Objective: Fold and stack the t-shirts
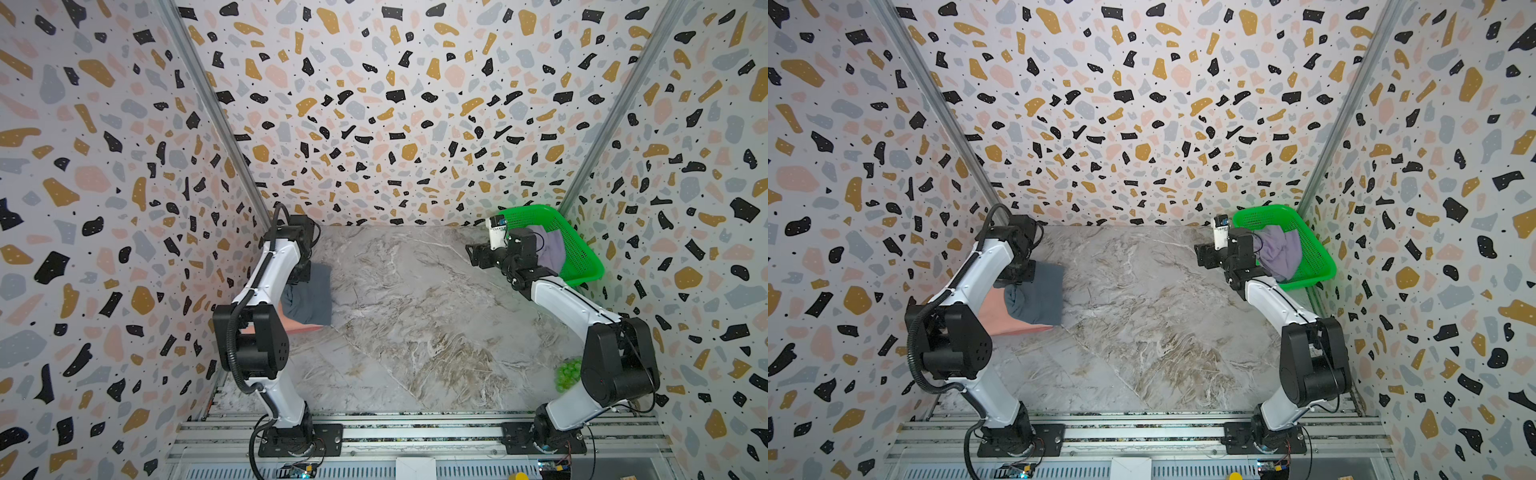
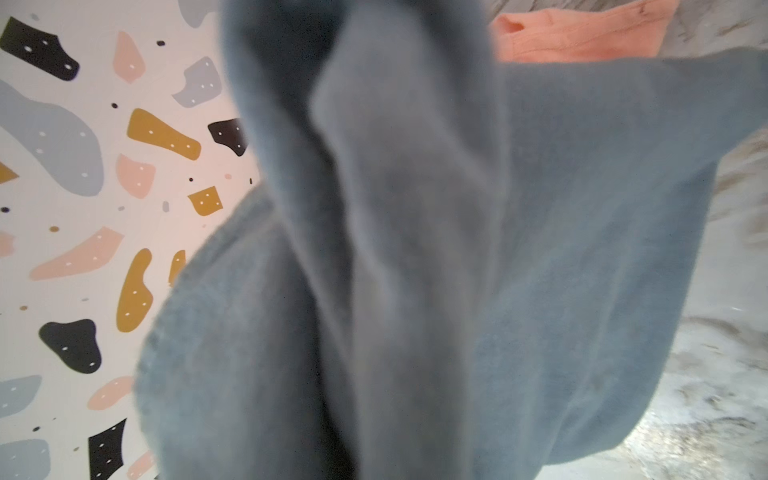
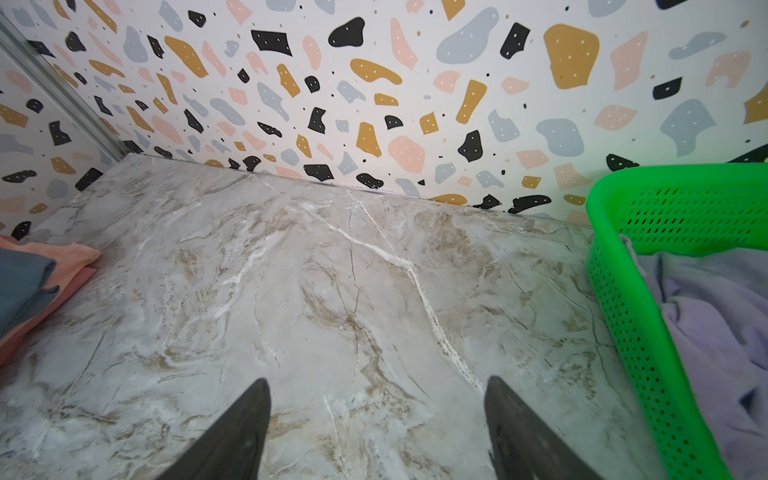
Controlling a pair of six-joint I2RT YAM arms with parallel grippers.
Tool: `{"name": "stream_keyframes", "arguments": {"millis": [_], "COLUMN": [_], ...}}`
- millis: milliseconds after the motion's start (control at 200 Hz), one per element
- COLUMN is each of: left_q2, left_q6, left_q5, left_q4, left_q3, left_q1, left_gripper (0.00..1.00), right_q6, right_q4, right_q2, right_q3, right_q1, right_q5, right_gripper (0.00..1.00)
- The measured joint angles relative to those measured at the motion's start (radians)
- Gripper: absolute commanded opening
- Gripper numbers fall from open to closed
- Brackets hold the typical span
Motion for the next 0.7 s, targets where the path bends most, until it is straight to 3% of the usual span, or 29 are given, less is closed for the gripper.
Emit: {"name": "stream_keyframes", "arguments": {"millis": [50, 105, 165, 275, 385, 516, 616, 701], "left_q2": [0.002, 0.009, 0.024, 0.074, 0.104, 0.09, 0.039, -0.057], "left_q6": [0.005, 0.009, 0.006, -0.031, -0.064, -0.091, -0.109, -0.118], "left_q5": [-0.015, -0.047, -0.101, -0.223, -0.323, -0.355, -0.278, -0.103], "left_q4": [0.011, 0.024, 0.03, 0.016, 0.013, 0.021, 0.061, 0.161], "left_q3": [-0.006, -0.01, -0.01, 0.001, 0.032, 0.104, 0.109, 0.019], "left_q1": [0.01, 0.025, 0.045, 0.073, 0.09, 0.089, 0.087, 0.087], "left_gripper": [0.31, 0.37, 0.59, 0.81, 0.86, 0.86, 0.88, 0.96], "right_q6": [-0.003, -0.007, -0.008, -0.01, -0.011, -0.011, -0.011, -0.011], "right_q4": [-0.008, -0.02, -0.024, -0.026, -0.029, -0.036, -0.043, -0.046], "right_q2": [0.002, 0.008, 0.016, 0.022, 0.023, 0.024, 0.024, 0.024], "right_q3": [0.001, 0.01, 0.023, 0.039, 0.048, 0.049, 0.049, 0.049], "right_q1": [0.0, 0.0, 0.0, 0.0, 0.0, 0.0, 0.0, 0.0], "right_q5": [0.003, 0.005, 0.007, 0.01, 0.01, 0.012, 0.014, 0.016], "right_gripper": [0.81, 0.81, 0.81, 0.81, 0.81, 0.81, 0.81, 0.81]}}
